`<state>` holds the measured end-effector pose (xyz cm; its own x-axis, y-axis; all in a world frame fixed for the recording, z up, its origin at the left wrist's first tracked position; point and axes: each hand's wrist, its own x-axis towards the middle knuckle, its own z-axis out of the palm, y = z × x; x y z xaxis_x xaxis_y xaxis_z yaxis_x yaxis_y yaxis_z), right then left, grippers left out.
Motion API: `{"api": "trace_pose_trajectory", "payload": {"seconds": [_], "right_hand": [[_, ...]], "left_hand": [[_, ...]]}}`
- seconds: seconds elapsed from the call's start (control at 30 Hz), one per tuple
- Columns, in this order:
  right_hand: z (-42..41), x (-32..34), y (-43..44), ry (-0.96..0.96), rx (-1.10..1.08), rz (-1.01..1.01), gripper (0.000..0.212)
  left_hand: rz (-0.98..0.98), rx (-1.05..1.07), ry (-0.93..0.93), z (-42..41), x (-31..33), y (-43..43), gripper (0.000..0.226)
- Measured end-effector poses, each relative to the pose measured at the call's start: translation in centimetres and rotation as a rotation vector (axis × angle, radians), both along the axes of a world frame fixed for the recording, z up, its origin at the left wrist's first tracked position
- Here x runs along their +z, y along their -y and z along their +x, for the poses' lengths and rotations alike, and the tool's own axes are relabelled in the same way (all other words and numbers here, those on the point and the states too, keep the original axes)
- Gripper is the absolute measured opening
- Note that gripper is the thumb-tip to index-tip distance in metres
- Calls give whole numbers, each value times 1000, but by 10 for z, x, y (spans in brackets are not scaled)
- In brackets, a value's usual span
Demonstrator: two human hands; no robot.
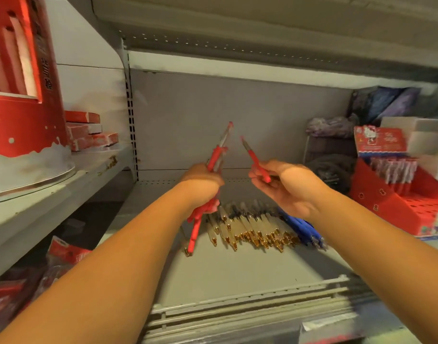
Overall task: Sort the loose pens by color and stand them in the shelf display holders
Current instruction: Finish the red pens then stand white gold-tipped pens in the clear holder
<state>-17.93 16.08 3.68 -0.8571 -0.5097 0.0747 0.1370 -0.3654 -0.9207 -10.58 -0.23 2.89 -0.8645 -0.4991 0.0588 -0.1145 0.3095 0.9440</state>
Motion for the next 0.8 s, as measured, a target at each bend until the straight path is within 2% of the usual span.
{"api": "trace_pose_trajectory", "payload": {"seconds": [0.1,0.23,0.33,0.53,0.6,0.7,0.8], "right_hand": [[3,0,-31,74,25,-155,19],[6,1,-77,52,61,-214,20],[6,3,-120,12,86,-244,31],[-17,4,-220,-105,51,-74,28],[-33,3,-251,-115,48,-15,29],[-59,-1,-288,-99,43,-2,18],[-85,-6,-312,-166,23,4,22]], "left_hand": [[98,-75,-180,3,6,-27,10],[117,-131,-360,-3,17,-72,8],[183,-215,-461,-15,23,-119,7],[157,-360,-541,-53,16,-226,8],[141,-357,-557,-68,14,-259,10],[115,-349,-583,-88,13,-304,15],[98,-339,-607,-105,10,-338,14]]}}
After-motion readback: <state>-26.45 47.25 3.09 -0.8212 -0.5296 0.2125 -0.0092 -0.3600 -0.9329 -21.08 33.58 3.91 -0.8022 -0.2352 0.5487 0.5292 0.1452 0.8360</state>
